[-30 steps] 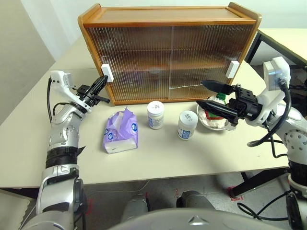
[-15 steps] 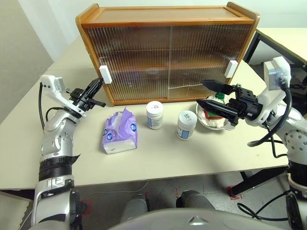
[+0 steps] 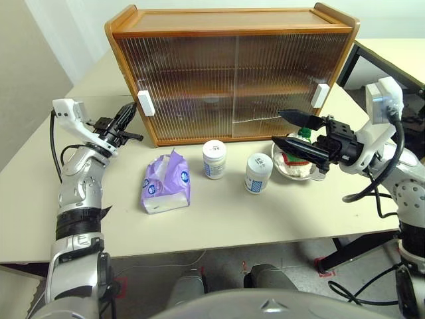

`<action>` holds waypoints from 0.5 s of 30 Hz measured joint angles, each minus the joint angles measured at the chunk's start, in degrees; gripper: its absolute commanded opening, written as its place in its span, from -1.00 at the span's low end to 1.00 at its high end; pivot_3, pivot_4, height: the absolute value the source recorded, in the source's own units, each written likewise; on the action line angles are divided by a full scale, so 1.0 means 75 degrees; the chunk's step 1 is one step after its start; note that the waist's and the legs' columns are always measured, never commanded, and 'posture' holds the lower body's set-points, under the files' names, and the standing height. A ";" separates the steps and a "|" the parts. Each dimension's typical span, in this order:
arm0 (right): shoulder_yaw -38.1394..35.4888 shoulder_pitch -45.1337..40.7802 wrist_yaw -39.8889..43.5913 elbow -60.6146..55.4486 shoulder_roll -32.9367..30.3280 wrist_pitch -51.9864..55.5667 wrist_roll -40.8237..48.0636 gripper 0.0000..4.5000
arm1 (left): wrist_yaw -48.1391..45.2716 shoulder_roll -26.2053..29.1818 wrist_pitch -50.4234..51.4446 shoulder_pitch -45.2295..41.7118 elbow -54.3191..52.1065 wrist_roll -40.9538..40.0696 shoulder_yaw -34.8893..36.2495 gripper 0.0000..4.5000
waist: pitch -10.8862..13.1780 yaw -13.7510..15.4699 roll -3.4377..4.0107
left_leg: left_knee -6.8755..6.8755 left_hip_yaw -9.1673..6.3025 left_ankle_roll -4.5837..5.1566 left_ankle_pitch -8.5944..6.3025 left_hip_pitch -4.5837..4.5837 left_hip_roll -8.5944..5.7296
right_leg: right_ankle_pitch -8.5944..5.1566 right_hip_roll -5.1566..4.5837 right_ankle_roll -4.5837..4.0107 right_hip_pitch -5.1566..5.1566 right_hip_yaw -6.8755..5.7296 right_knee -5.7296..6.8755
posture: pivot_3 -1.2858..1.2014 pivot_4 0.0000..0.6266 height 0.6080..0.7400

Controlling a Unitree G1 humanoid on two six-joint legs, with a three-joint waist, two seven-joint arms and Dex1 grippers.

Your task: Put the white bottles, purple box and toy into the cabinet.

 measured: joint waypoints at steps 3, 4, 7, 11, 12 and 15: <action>-0.0006 0.0032 -0.0038 -0.0016 -0.0007 0.0000 0.0004 1.00 | -0.0169 -0.0014 -0.0012 -0.0126 0.0182 0.0043 -0.0081 -0.99 | 0.0000 -0.0001 0.0000 | 0.0000 0.0000 0.0000 0.0000 -0.0001 0.0000 | 0.0000 0.0000 0.0000 0.0000 0.0000 0.0000 | -0.11 -1.00 1.00; -0.0009 0.0047 -0.0061 -0.0024 -0.0008 0.0000 0.0008 1.00 | -0.0213 -0.0014 -0.0013 -0.0139 0.0200 0.0063 -0.0113 -0.99 | 0.0000 0.0000 0.0000 | 0.0000 0.0000 0.0001 0.0000 -0.0001 0.0000 | 0.0001 0.0000 0.0001 0.0000 -0.0001 0.0000 | -0.11 -1.00 1.00; -0.0013 0.0063 -0.0067 -0.0029 -0.0012 0.0000 0.0014 1.00 | -0.0336 -0.0024 -0.0015 -0.0173 0.0234 0.0088 -0.0201 -0.99 | 0.0000 -0.0003 0.0000 | 0.0005 -0.0001 0.0000 0.0000 -0.0003 -0.0001 | 0.0001 0.0001 0.0002 0.0000 0.0000 0.0000 | -0.12 -1.00 1.00; -0.0037 0.0081 -0.0066 -0.0029 -0.0016 -0.0001 0.0015 1.00 | -0.0480 -0.0089 0.0002 -0.0286 0.0247 0.0095 -0.0314 -0.99 | 0.0000 -0.0008 0.0000 | 0.0011 0.0000 0.0001 0.0000 -0.0007 -0.0001 | 0.0002 0.0000 0.0003 -0.0001 -0.0001 0.0000 | -0.12 -1.00 1.00; -0.0039 0.0086 -0.0065 -0.0029 -0.0016 -0.0001 0.0015 1.00 | -0.0546 -0.0101 0.0029 -0.0350 0.0248 0.0095 -0.0357 -0.99 | 0.0000 -0.0008 0.0000 | 0.0013 -0.0001 0.0001 0.0000 -0.0008 -0.0001 | 0.0002 0.0001 0.0004 -0.0001 -0.0001 0.0000 | -0.12 -1.00 1.00; -0.0041 0.0090 -0.0062 -0.0029 -0.0016 -0.0002 0.0015 1.00 | -0.0674 -0.0128 0.0099 -0.0471 0.0248 0.0097 -0.0516 -0.99 | 0.0000 -0.0016 0.0000 | 0.0014 0.0000 0.0001 0.0000 -0.0008 -0.0002 | 0.0003 0.0001 0.0006 0.0000 -0.0001 0.0000 | -0.12 -1.00 1.00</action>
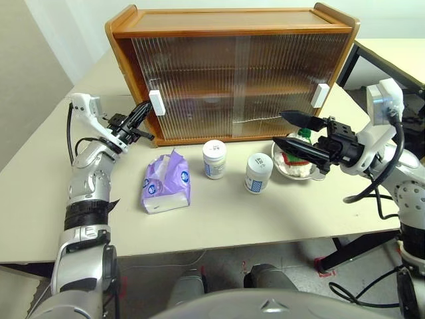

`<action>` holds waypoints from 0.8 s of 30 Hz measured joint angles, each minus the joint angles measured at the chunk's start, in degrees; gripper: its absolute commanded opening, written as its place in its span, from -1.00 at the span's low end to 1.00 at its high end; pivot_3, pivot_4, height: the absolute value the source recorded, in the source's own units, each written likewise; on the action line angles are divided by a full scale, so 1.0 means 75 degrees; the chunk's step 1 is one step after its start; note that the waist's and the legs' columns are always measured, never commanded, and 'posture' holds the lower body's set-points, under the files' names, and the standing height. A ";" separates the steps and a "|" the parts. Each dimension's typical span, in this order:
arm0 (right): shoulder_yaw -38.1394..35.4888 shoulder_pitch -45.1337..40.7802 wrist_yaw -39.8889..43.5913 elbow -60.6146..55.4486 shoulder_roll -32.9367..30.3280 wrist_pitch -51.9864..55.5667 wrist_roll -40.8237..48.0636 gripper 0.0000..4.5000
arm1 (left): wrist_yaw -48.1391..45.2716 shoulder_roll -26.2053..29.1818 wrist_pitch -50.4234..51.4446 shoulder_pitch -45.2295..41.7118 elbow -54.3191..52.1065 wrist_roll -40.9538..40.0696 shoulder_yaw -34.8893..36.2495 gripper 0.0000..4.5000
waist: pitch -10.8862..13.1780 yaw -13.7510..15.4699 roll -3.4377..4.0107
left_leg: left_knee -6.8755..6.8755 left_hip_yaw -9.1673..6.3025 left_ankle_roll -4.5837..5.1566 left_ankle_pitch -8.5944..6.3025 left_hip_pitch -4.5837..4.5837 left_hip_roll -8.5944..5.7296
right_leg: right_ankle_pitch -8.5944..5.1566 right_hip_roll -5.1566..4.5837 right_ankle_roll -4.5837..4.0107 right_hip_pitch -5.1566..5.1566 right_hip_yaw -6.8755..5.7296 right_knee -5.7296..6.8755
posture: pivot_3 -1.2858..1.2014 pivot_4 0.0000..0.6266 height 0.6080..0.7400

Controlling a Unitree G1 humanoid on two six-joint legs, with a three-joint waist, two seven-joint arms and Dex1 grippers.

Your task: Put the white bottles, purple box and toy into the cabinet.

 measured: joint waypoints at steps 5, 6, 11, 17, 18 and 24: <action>-0.0010 0.0016 0.0000 0.0000 0.0000 -0.0002 0.0000 1.00 | -0.0162 -0.0042 0.0082 -0.0331 0.0129 0.0019 -0.0166 -0.99 | 0.0000 -0.0009 0.0000 | 0.0004 0.0001 0.0001 0.0000 -0.0003 0.0000 | 0.0003 0.0000 0.0006 0.0000 0.0000 0.0000 | -0.13 -1.00 1.00; -0.0011 0.0023 0.0000 0.0000 0.0000 -0.0003 -0.0001 1.00 | -0.0209 -0.0042 0.0096 -0.0421 0.0169 0.0025 -0.0235 -0.99 | 0.0000 -0.0008 0.0000 | 0.0006 0.0000 0.0001 0.0000 -0.0003 0.0000 | 0.0003 0.0000 0.0006 0.0000 0.0000 0.0000 | -0.13 -1.00 1.00; -0.0018 0.0037 -0.0006 -0.0002 0.0001 -0.0006 -0.0001 1.00 | -0.0502 -0.0096 0.0200 -0.0666 0.0243 0.0194 -0.0658 -0.99 | 0.0000 -0.0031 0.0000 | 0.0018 0.0001 0.0008 -0.0004 -0.0009 0.0000 | 0.0005 -0.0001 0.0010 0.0000 0.0002 -0.0001 | -0.13 -1.00 1.00; -0.0047 0.0060 -0.0063 -0.0059 0.0005 -0.0007 0.0000 1.00 | -0.0597 -0.0206 0.0198 -0.0855 0.0420 0.0364 -0.0866 -0.99 | 0.0000 -0.0061 0.0000 | 0.0019 0.0000 0.0009 -0.0004 -0.0011 -0.0001 | 0.0005 0.0000 0.0016 0.0000 0.0002 -0.0002 | -0.14 -1.00 1.00; -0.0053 0.0061 -0.0076 -0.0079 0.0009 -0.0007 -0.0001 1.00 | -0.0594 -0.0218 0.0197 -0.0906 0.0509 0.0379 -0.0893 -0.99 | 0.0000 -0.0068 0.0000 | 0.0021 0.0000 0.0009 -0.0004 -0.0012 -0.0001 | 0.0005 0.0000 0.0017 -0.0001 0.0002 -0.0002 | -0.14 -1.00 1.00; -0.0117 0.0072 -0.0136 -0.0176 0.0029 -0.0011 0.0000 1.00 | -0.0444 -0.0258 0.0233 -0.1191 0.0814 0.0656 -0.0961 -0.99 | 0.0000 -0.0141 0.0000 | 0.0034 -0.0001 0.0018 -0.0005 -0.0033 -0.0001 | 0.0009 0.0000 0.0026 -0.0011 0.0001 -0.0003 | -0.14 -1.00 1.00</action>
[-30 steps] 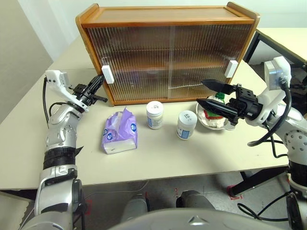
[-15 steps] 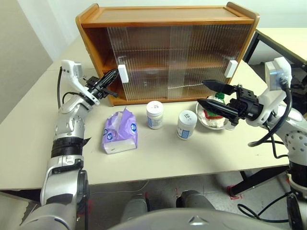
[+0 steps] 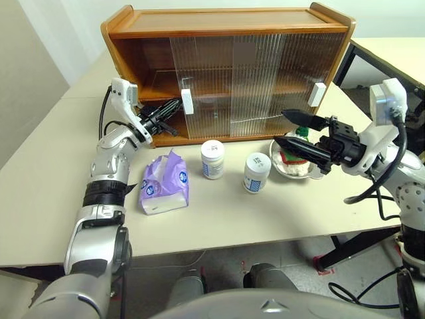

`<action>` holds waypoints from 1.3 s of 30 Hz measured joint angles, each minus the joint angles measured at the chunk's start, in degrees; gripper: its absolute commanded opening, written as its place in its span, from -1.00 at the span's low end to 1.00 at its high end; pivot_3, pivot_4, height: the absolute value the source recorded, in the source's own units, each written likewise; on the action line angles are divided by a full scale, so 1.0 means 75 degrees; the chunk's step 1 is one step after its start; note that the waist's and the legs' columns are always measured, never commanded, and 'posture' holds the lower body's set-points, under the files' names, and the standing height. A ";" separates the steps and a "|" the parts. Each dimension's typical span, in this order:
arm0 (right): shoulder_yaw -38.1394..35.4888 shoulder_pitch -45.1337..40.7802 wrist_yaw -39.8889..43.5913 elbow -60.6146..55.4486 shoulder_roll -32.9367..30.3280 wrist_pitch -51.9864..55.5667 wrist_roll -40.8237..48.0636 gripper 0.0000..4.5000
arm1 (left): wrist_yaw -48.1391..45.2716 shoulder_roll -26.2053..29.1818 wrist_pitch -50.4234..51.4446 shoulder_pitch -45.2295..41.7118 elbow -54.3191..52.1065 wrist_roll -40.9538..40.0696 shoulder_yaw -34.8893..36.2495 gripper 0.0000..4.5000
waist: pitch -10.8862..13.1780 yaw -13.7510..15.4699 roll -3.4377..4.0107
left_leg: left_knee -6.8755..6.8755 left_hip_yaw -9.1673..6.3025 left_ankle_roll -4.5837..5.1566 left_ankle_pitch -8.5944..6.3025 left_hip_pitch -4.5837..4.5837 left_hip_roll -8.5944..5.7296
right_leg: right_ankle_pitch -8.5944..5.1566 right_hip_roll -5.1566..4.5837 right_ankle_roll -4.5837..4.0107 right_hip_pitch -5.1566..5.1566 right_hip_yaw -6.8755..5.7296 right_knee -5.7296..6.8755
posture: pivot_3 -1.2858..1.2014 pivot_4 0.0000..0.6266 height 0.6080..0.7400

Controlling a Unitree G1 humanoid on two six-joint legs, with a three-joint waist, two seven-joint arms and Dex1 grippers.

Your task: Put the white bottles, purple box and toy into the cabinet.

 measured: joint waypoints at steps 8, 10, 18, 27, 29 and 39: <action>0.0000 0.0011 -0.0024 -0.0028 0.0034 -0.0002 -0.0001 1.00 | -0.0019 -0.0150 0.0307 -0.0192 -0.0121 0.0169 -0.0329 -0.99 | -0.0001 -0.0020 0.0001 | 0.0042 0.0002 0.0022 -0.0008 -0.0048 -0.0003 | 0.0011 -0.0001 0.0018 -0.0027 0.0000 -0.0001 | -0.15 -1.00 1.00; 0.0000 0.0011 -0.0026 -0.0029 0.0042 -0.0003 -0.0001 1.00 | -0.0023 -0.0225 0.0381 -0.0192 -0.0182 0.0178 -0.0363 -0.99 | -0.0001 -0.0026 0.0001 | 0.0045 0.0002 0.0022 -0.0008 -0.0051 -0.0003 | 0.0013 -0.0001 0.0020 -0.0028 0.0000 -0.0002 | -0.15 -1.00 1.00; 0.0000 0.0010 -0.0032 -0.0030 0.0050 -0.0008 -0.0002 1.00 | -0.0042 -0.0322 0.0474 -0.0192 -0.0322 0.0201 -0.0486 -0.99 | -0.0001 -0.0063 0.0001 | 0.0045 0.0001 0.0024 -0.0007 -0.0051 -0.0003 | 0.0014 0.0000 0.0021 -0.0029 0.0000 -0.0001 | -0.15 -1.00 1.00; -0.0021 0.0025 -0.0139 -0.0132 0.0026 -0.0006 0.0003 1.00 | -0.0067 -0.0942 0.0384 -0.0737 0.0075 0.0301 -0.0677 -0.99 | -0.0001 -0.0094 0.0001 | 0.0055 0.0002 0.0027 -0.0007 -0.0056 -0.0005 | 0.0017 -0.0004 0.0028 -0.0028 0.0003 -0.0003 | -0.18 -1.00 1.00; -0.0034 0.0034 -0.0170 -0.0149 0.0009 -0.0006 0.0008 1.00 | -0.0081 -0.0989 0.0322 -0.0862 0.0275 0.0338 -0.0700 -0.99 | -0.0001 -0.0154 0.0001 | 0.0055 0.0002 0.0031 -0.0007 -0.0056 -0.0004 | 0.0018 -0.0003 0.0032 -0.0028 0.0003 -0.0003 | -0.19 -1.00 1.00; -0.0071 0.0156 -0.0320 -0.0322 -0.0012 -0.0006 0.0062 1.00 | -0.0176 -0.1115 0.0135 -0.1043 0.0703 0.0509 -0.0756 -0.99 | -0.0001 -0.0293 0.0001 | 0.0058 0.0001 0.0044 -0.0002 -0.0071 -0.0009 | 0.0022 -0.0005 0.0062 -0.0029 0.0003 -0.0017 | -0.19 -1.00 1.00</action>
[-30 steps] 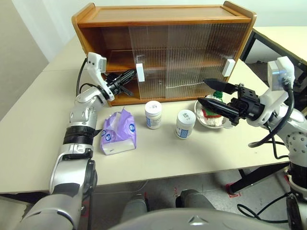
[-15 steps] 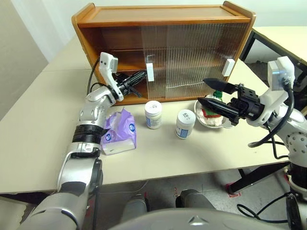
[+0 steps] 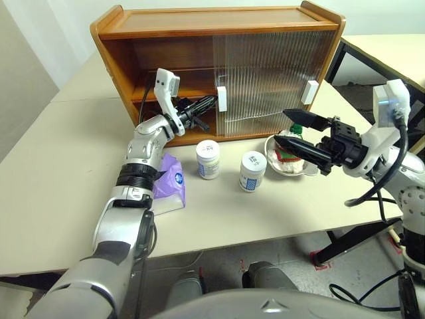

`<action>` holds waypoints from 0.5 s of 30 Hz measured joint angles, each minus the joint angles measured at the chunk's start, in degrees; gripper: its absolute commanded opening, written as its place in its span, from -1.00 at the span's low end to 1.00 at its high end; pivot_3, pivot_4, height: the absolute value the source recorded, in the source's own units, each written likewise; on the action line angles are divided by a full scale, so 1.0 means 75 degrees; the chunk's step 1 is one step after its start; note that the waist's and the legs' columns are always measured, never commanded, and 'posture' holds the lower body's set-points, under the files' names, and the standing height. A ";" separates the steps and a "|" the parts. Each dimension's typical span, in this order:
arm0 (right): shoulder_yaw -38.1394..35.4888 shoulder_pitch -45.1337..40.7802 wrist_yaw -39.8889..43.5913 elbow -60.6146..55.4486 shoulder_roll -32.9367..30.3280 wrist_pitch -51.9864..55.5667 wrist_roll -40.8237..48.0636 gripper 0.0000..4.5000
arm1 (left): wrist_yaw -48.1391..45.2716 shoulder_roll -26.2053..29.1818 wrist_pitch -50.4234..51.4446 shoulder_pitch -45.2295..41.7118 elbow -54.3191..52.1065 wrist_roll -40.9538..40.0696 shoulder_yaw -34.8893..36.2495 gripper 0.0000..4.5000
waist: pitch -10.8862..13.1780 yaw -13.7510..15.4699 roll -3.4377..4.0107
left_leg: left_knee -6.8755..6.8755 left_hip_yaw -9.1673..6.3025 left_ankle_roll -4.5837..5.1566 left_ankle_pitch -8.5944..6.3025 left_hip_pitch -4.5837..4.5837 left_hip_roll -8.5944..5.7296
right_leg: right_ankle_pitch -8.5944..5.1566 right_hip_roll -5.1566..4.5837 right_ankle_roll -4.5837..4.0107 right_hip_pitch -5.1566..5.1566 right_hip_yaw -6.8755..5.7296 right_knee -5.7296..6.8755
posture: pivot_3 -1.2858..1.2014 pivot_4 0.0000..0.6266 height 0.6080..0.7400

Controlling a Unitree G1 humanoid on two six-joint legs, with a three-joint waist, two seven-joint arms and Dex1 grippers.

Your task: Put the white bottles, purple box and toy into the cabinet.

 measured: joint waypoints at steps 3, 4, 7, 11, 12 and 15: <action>0.0000 0.0000 -0.0024 -0.0003 0.0000 0.0000 0.0000 1.00 | -0.0005 0.0000 -0.0016 0.0000 0.0001 0.0003 0.0003 -0.99 | 0.0000 -0.0002 0.0000 | 0.0002 0.0000 0.0000 0.0000 -0.0004 -0.0001 | 0.0001 -0.0001 0.0002 -0.0002 0.0000 -0.0003 | -0.18 -1.00 1.00; 0.0000 0.0000 -0.0024 -0.0003 0.0000 0.0000 0.0000 1.00 | -0.0002 0.0000 -0.0018 0.0000 0.0001 0.0002 0.0015 -0.99 | 0.0000 -0.0002 0.0000 | 0.0002 0.0000 0.0000 0.0000 -0.0007 -0.0001 | 0.0001 -0.0001 0.0002 -0.0005 0.0000 -0.0003 | -0.18 -1.00 1.00; 0.0003 -0.0004 -0.0016 -0.0001 0.0000 0.0000 0.0001 1.00 | 0.0017 0.0013 0.0011 0.0026 -0.0117 -0.0036 0.0102 -0.99 | 0.0000 -0.0010 0.0000 | 0.0001 0.0001 0.0002 0.0001 -0.0020 0.0000 | 0.0003 0.0000 0.0004 -0.0021 0.0000 -0.0002 | -0.17 -1.00 1.00; 0.0040 -0.0068 0.0062 0.0057 0.0003 0.0001 -0.0002 1.00 | 0.0095 0.0263 0.0248 0.0377 -0.0911 -0.0302 0.0334 -0.99 | -0.0001 -0.0040 0.0002 | -0.0002 0.0002 0.0007 -0.0001 -0.0024 0.0000 | 0.0003 0.0004 0.0007 -0.0028 0.0000 -0.0002 | -0.16 -1.00 1.00; 0.0046 -0.0093 0.0096 0.0098 0.0003 0.0001 -0.0002 1.00 | 0.0129 0.0343 0.0348 0.0532 -0.1176 -0.0361 0.0436 -0.99 | -0.0002 -0.0056 0.0003 | -0.0002 0.0002 0.0010 -0.0002 -0.0024 0.0000 | 0.0003 0.0005 0.0007 -0.0029 0.0000 -0.0002 | -0.16 -1.00 1.00; 0.0074 -0.0157 0.0174 0.0209 0.0008 0.0003 -0.0008 1.00 | 0.0238 0.0565 0.0645 0.0834 -0.1702 -0.0535 0.0584 -0.99 | -0.0003 -0.0059 0.0004 | -0.0002 0.0002 0.0016 0.0001 -0.0024 0.0000 | 0.0004 0.0006 0.0006 -0.0030 -0.0001 -0.0001 | -0.12 -1.00 1.00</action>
